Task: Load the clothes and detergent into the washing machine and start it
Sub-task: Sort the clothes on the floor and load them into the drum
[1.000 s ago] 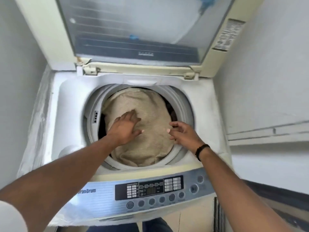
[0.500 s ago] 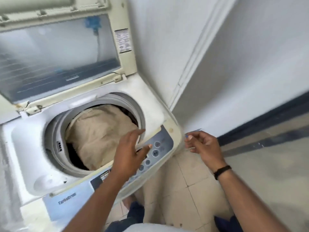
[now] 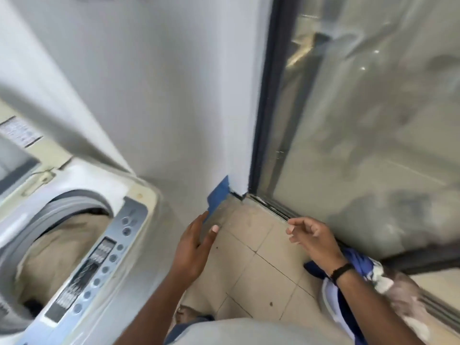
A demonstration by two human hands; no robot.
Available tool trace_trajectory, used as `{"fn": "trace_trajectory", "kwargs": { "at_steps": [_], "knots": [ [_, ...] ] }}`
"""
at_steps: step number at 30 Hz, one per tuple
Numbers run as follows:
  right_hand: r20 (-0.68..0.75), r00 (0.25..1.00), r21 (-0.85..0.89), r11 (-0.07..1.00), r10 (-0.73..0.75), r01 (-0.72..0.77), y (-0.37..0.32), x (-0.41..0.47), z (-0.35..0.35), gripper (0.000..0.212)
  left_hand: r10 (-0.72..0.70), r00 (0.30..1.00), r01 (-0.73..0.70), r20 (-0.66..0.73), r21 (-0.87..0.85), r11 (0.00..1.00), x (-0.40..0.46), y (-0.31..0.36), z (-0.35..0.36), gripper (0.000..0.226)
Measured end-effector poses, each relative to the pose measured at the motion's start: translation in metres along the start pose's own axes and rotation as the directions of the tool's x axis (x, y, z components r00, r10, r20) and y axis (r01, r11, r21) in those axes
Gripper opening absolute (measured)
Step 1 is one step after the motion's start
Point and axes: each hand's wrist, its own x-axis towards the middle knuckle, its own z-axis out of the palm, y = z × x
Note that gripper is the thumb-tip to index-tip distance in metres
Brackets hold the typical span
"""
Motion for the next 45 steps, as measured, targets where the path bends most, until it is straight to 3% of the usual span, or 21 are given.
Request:
{"fn": "trace_trajectory", "kwargs": {
  "at_steps": [5, 9, 13, 18, 22, 27, 31, 34, 36, 39, 41, 45],
  "knots": [
    [-0.261, 0.961, 0.155, 0.987, 0.092, -0.052, 0.071, -0.071, -0.087, 0.011, -0.014, 0.976, 0.012, 0.218, 0.011, 1.000, -0.007, 0.029, 0.086, 0.060],
    [-0.457, 0.874, 0.271, 0.962, 0.164, -0.039, 0.113, -0.124, -0.127, 0.016, 0.047, 0.886, -0.093, 0.460, 0.077, 0.993, -0.014, 0.067, 0.151, 0.064],
    [-0.554, 0.793, 0.361, 0.931, 0.252, -0.044, 0.144, -0.163, -0.145, 0.013, 0.146, 0.775, -0.239, 0.615, 0.072, 0.968, -0.010, 0.105, 0.206, 0.053],
    [-0.620, 0.671, 0.495, 0.866, 0.406, -0.067, 0.169, -0.191, -0.163, 0.014, 0.157, 0.682, -0.294, 0.715, 0.071, 0.953, 0.004, 0.132, 0.267, 0.051],
    [-0.646, 0.595, 0.531, 0.841, 0.478, -0.100, 0.188, -0.191, -0.191, 0.016, 0.094, 0.588, -0.274, 0.803, 0.089, 0.958, 0.016, 0.142, 0.328, 0.057],
    [-0.612, 0.552, 0.577, 0.797, 0.566, -0.177, 0.200, -0.166, -0.226, 0.020, 0.052, 0.425, -0.335, 0.904, 0.104, 0.936, 0.026, 0.163, 0.413, 0.055],
    [-0.571, 0.556, 0.522, 0.790, 0.604, -0.322, 0.216, -0.138, -0.245, 0.027, -0.053, 0.345, -0.321, 0.937, 0.171, 0.931, 0.033, 0.173, 0.474, 0.034],
    [-0.538, 0.516, 0.535, 0.743, 0.667, -0.403, 0.248, -0.115, -0.255, 0.029, -0.089, 0.342, -0.365, 0.936, 0.220, 0.905, 0.031, 0.162, 0.519, 0.010],
    [-0.527, 0.474, 0.565, 0.707, 0.705, -0.425, 0.277, -0.095, -0.261, 0.033, -0.149, 0.336, -0.383, 0.930, 0.279, 0.881, 0.025, 0.145, 0.556, 0.011],
    [-0.509, 0.441, 0.593, 0.672, 0.740, -0.444, 0.329, -0.060, -0.262, 0.040, -0.241, 0.302, -0.427, 0.922, 0.357, 0.831, 0.016, 0.114, 0.607, 0.039],
    [-0.468, 0.407, 0.598, 0.620, 0.784, -0.508, 0.376, -0.036, -0.255, 0.046, -0.301, 0.317, -0.430, 0.899, 0.419, 0.800, 0.014, 0.084, 0.646, 0.052],
    [-0.310, 0.422, 0.583, 0.521, 0.852, -0.624, 0.465, -0.002, -0.239, 0.049, -0.467, 0.342, -0.429, 0.815, 0.578, 0.694, 0.024, 0.010, 0.714, 0.039]
  ]
}}
